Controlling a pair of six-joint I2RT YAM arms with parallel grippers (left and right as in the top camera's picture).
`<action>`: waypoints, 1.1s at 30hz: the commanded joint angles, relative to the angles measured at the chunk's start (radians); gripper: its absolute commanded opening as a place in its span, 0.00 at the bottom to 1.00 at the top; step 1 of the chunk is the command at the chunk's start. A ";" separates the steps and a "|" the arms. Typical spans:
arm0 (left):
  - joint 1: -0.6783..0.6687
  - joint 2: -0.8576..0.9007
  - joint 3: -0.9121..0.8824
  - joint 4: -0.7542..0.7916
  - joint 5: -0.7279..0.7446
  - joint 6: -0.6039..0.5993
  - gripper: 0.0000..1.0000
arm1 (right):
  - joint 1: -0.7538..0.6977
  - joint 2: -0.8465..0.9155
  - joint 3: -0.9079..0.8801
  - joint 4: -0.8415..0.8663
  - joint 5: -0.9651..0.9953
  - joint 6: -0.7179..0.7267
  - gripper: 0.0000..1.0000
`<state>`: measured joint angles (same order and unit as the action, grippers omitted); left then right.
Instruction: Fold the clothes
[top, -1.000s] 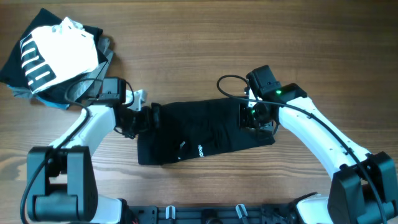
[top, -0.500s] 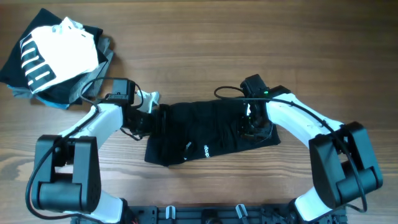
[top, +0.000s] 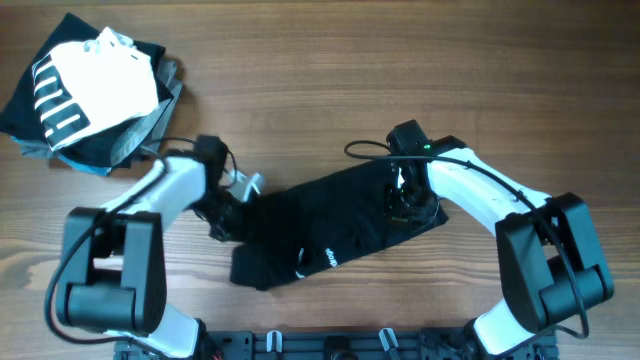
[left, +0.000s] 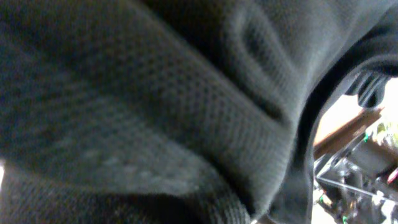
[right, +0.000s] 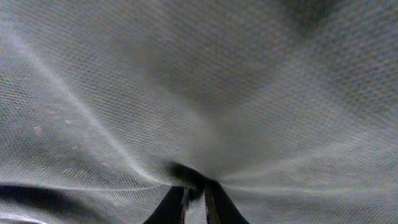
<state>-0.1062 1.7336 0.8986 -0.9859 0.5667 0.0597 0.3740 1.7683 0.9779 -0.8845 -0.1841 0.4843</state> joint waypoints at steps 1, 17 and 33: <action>0.058 -0.083 0.248 -0.187 -0.222 -0.043 0.04 | 0.001 -0.060 0.003 -0.048 0.019 -0.050 0.13; -0.307 0.015 0.493 -0.142 -0.250 -0.192 0.04 | -0.045 -0.261 0.030 -0.025 -0.019 -0.084 0.24; -0.489 0.122 0.669 -0.196 -0.257 -0.349 1.00 | -0.120 -0.261 0.030 -0.005 -0.020 -0.118 0.47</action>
<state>-0.6556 1.8732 1.4372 -1.1091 0.3153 -0.2771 0.2562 1.5166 0.9913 -0.8970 -0.1940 0.3977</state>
